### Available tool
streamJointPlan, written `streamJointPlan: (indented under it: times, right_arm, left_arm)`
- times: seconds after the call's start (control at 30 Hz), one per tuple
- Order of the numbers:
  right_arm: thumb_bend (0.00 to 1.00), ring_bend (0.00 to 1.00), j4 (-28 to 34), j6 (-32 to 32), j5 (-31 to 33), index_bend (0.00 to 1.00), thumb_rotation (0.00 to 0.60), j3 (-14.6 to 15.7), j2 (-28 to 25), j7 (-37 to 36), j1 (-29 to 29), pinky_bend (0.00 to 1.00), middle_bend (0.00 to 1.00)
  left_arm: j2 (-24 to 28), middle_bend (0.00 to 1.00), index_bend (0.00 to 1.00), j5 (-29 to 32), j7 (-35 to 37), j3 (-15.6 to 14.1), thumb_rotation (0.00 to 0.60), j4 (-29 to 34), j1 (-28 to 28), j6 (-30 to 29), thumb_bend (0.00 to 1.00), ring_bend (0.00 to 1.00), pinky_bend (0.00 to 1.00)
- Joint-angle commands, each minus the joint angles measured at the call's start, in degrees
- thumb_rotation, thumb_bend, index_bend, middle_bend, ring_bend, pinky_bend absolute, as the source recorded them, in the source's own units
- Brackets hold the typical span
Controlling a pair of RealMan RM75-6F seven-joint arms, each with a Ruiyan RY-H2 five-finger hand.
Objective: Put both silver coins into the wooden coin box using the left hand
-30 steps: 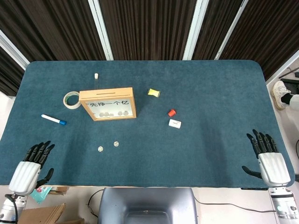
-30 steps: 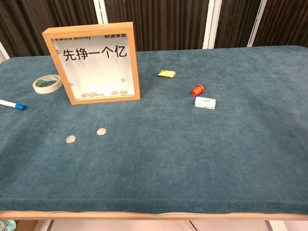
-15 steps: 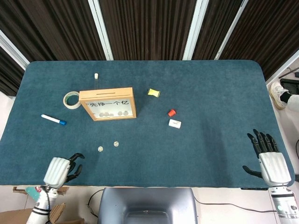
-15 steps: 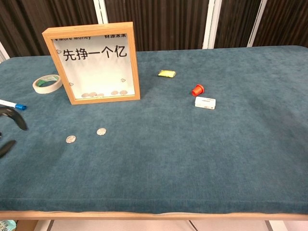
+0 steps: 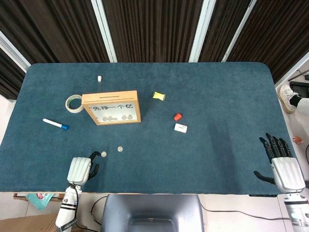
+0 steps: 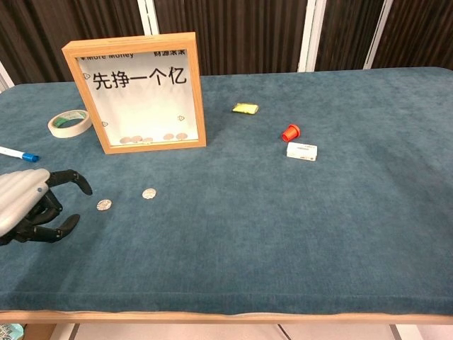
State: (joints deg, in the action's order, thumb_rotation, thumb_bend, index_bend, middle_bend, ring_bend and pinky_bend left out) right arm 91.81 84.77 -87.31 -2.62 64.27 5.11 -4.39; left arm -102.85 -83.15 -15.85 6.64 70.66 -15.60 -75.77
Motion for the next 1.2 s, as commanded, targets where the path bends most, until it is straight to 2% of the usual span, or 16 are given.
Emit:
streamJointPlan:
  times: [0.03,0.3,0.63,1.2]
  right_arm:
    - [0.17,0.00,0.00,-0.05,0.08,0.00,0.600,-0.03,0.02,0.15,-0.01,0.00,0.00]
    - [0.17,0.00,0.14,-0.28,0.15,0.00,0.600,0.00,-0.01,0.36,-0.06,0.00,0.00]
    - [0.17,0.00,0.12,-0.39,0.30,0.00,0.600,-0.04,0.08,0.49,-0.08,0.00,0.00]
    - [0.17,0.00,0.21,-0.70,1.02,0.00,0.600,-0.33,0.16,0.83,-0.17,0.00,0.00]
  left_arm:
    - [-2.38,1.00,0.40,1.29,-1.57,0.71,0.600,-2.76,-0.68,0.25,0.39,1.00,1.00]
    - [-6.88,1.00,0.45,1.59,-0.86,1.51,0.600,-10.49,-1.75,-1.49,0.39,1.00,1.00]
    - [-10.57,1.00,0.48,1.42,2.63,1.62,0.600,-16.90,-2.91,-2.19,0.39,1.00,1.00]
    - [-12.70,1.00,0.45,3.14,1.59,2.50,0.600,-19.13,-4.99,-0.28,0.39,1.00,1.00]
